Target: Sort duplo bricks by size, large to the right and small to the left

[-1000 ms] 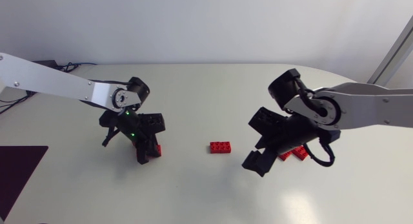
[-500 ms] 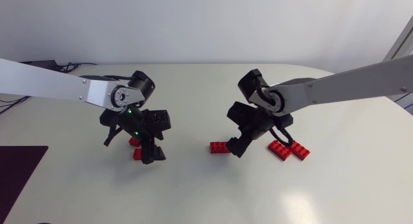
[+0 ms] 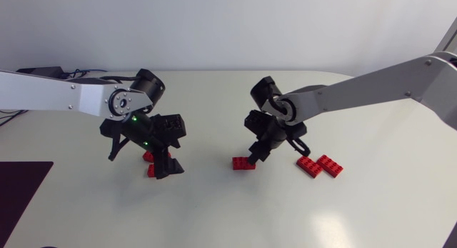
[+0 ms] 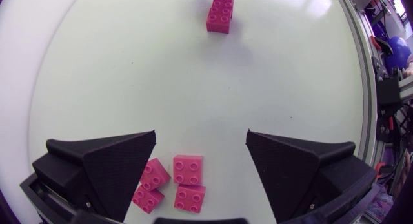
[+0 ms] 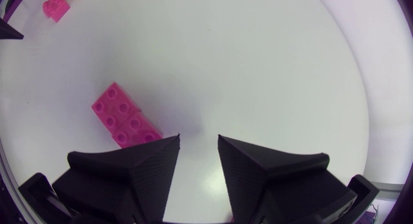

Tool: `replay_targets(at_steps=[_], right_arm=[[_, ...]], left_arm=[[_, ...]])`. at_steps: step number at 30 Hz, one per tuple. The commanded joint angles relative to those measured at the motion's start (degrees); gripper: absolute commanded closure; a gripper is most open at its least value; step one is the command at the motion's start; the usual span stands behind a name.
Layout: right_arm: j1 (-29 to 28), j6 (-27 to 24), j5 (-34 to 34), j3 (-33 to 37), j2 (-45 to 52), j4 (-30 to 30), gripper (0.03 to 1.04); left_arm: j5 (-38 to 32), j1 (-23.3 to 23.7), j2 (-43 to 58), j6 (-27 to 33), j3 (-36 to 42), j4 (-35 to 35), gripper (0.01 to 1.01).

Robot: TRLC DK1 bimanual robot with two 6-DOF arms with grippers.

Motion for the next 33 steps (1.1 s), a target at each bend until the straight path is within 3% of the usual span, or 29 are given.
replay_targets(at_steps=[1, 6, 9, 18, 24, 33], right_arm=[[2.2, 2.1, 0.1, 3.7, 3.3, -2.4, 0.70], [6.1, 3.6, -2.1, 9.3, 5.3, -6.5, 0.70], [6.7, 4.5, -1.7, 9.5, 5.1, -6.1, 0.70], [-0.5, 3.0, 1.2, 0.2, -2.9, -5.0, 0.70], [-1.7, 1.9, 1.1, -5.9, -3.4, -3.4, 0.70], [1.5, 2.9, -2.2, -3.6, 0.1, -1.2, 0.70]], left_arm=[[0.9, 0.7, -1.1, -0.9, -1.8, 0.8, 0.052], [1.4, 0.5, -1.0, -1.0, -2.7, 1.9, 0.052], [1.4, 0.0, -1.0, -1.6, -2.6, 2.3, 0.052], [2.0, -1.2, 0.1, -2.3, -1.4, 2.7, 0.052], [1.9, -2.1, 1.4, -3.2, -0.3, 3.2, 0.052], [1.9, -2.6, 1.1, -3.9, 0.0, 3.2, 0.052]])
